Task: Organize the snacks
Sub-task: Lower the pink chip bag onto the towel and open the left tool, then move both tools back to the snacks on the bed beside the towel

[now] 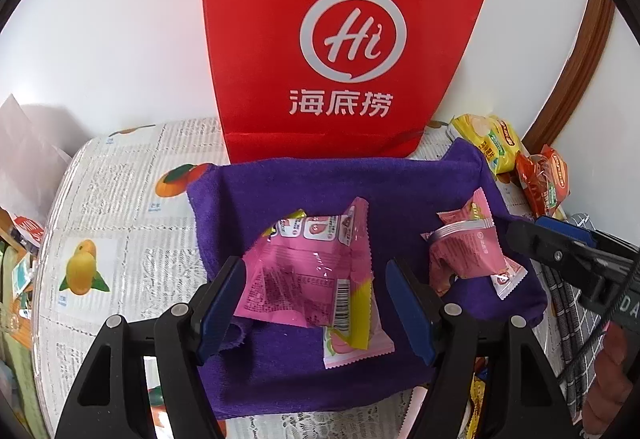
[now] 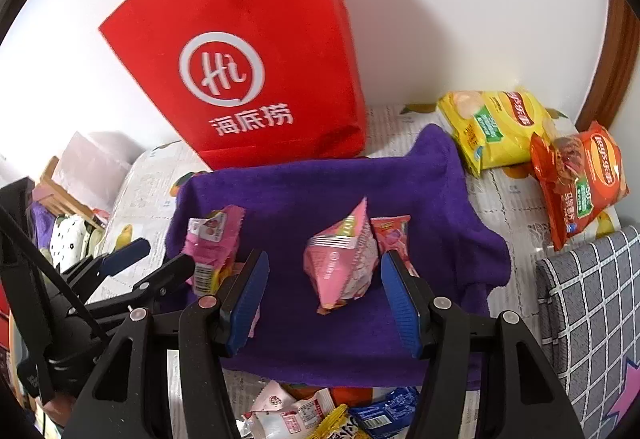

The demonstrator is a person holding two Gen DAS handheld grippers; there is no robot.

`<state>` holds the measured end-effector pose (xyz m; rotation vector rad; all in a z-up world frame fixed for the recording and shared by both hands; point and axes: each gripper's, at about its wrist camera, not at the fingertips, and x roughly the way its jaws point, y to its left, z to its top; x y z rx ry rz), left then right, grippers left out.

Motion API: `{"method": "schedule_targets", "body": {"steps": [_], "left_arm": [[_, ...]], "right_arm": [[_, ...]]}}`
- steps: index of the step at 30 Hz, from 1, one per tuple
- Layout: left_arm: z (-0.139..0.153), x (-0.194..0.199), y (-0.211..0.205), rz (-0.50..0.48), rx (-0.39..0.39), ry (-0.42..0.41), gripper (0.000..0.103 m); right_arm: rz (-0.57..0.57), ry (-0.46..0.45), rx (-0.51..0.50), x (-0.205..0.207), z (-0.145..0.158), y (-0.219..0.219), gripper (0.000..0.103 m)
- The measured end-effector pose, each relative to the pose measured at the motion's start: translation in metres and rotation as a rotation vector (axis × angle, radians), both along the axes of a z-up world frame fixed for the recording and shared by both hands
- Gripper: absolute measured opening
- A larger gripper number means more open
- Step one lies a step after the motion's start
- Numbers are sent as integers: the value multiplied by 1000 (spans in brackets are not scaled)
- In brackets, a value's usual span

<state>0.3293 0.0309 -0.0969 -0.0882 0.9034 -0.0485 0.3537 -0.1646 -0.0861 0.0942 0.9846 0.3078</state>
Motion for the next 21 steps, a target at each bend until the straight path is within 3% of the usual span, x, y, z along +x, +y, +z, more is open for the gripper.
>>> {"method": "schedule_targets", "body": {"steps": [8,21], "left_arm": [[8,-6,2,0,-41,-12,71],[31,-49,-17,-62,-48,-72,71]], "right_arm": [[-12,-59,11,-38,9,-8,58],[-119,-16,-78,-121,-11,-64,58]]}}
